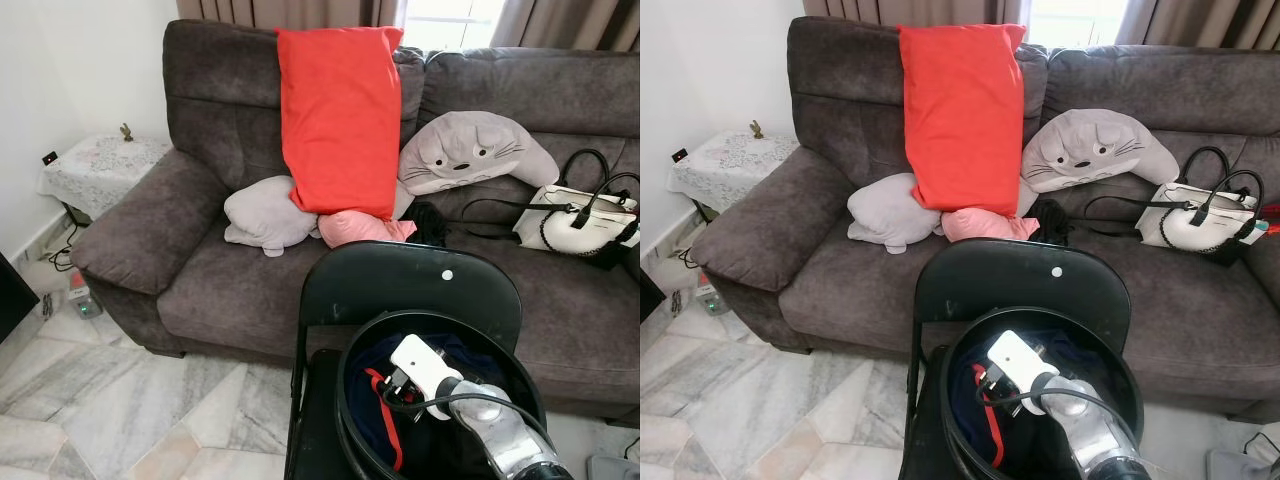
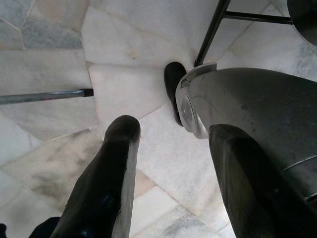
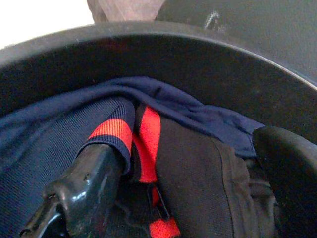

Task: Hang hanger

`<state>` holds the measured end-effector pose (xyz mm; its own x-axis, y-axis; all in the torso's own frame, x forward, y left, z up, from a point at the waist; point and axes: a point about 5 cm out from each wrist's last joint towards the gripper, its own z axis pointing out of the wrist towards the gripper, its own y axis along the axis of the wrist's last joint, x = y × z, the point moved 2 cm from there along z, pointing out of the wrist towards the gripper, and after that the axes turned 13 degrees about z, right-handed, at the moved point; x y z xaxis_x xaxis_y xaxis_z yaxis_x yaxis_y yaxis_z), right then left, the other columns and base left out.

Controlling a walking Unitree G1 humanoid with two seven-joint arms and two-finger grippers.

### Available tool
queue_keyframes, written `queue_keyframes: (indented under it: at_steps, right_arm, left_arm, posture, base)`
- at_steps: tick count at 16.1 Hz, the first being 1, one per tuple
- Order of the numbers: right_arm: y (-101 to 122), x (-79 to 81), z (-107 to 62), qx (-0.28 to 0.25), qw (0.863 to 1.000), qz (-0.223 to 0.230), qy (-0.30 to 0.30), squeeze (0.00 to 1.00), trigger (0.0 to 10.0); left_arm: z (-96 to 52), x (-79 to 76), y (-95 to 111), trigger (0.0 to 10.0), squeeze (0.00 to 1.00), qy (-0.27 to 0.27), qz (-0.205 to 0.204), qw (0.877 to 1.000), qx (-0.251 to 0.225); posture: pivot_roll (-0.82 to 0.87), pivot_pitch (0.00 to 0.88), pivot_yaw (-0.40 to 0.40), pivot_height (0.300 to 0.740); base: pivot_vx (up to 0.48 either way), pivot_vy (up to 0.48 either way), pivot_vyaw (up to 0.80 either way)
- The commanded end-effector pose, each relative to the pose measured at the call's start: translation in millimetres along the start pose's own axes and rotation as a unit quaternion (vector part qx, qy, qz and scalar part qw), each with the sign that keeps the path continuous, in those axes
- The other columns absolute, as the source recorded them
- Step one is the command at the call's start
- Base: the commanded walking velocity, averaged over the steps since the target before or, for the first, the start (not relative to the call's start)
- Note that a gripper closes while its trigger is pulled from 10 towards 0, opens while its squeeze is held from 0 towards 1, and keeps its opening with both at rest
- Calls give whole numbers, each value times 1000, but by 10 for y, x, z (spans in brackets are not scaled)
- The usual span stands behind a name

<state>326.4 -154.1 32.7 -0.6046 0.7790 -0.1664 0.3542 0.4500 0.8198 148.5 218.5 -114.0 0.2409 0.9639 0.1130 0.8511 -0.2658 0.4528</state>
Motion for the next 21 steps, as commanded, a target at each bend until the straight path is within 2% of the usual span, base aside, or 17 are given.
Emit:
queue_keyframes:
  at_steps: [1,2,3,6,7,11,13,14,15,18,21]
  right_arm:
    - [126,47,13,-45,999,9,12,0,10000]
    - [220,81,20,-77,997,23,21,0,10000]
    - [243,97,25,-83,996,21,23,0,10000]
    - [121,144,82,-44,999,12,23,0,10000]
    - [30,128,103,-16,1000,17,12,0,10000]
    - [146,190,142,-60,998,6,29,0,10000]
    - [145,201,163,-57,998,2,28,0,10000]
    - [152,212,176,-59,998,-3,27,0,3804]
    - [143,197,184,-55,998,-2,17,0,0]
    - [47,210,196,-33,999,3,10,0,0]
    - [13,220,192,-35,999,13,8,0,0]
  left_arm:
    - [-12,20,-48,10000,0,0,15,1000,9]
    - [-12,22,-48,10000,0,0,16,1000,9]
    - [-12,22,-48,10000,0,0,16,1000,9]
    - [-11,19,-46,10000,0,-2,16,1000,9]
    - [-11,17,-46,10000,0,-3,16,1000,9]
    - [-13,18,-52,10000,0,-3,17,1000,10]
    - [-13,18,-53,10000,0,-3,17,1000,10]
    - [-13,19,-54,10000,0,-3,17,1000,10]
    - [-13,20,-54,10000,0,-2,16,1000,10]
    - [-13,18,-55,10000,0,-3,17,1000,11]
    - [-12,17,-50,10000,0,-4,17,1000,10]
  posture:
    - [15,62,42,740]
    - [14,62,41,740]
    - [15,62,42,740]
    - [18,62,42,740]
    - [20,63,42,740]
    - [24,65,43,740]
    - [24,65,43,740]
    - [27,65,42,740]
    - [27,65,42,740]
    - [27,67,44,740]
    - [27,67,44,740]
  base:
    - [0,0,0]
    - [0,0,0]
    - [0,0,0]
    - [0,0,0]
    - [0,0,0]
    - [0,0,0]
    - [0,0,0]
    - [0,0,0]
    - [0,0,0]
    - [0,0,0]
    - [0,0,0]
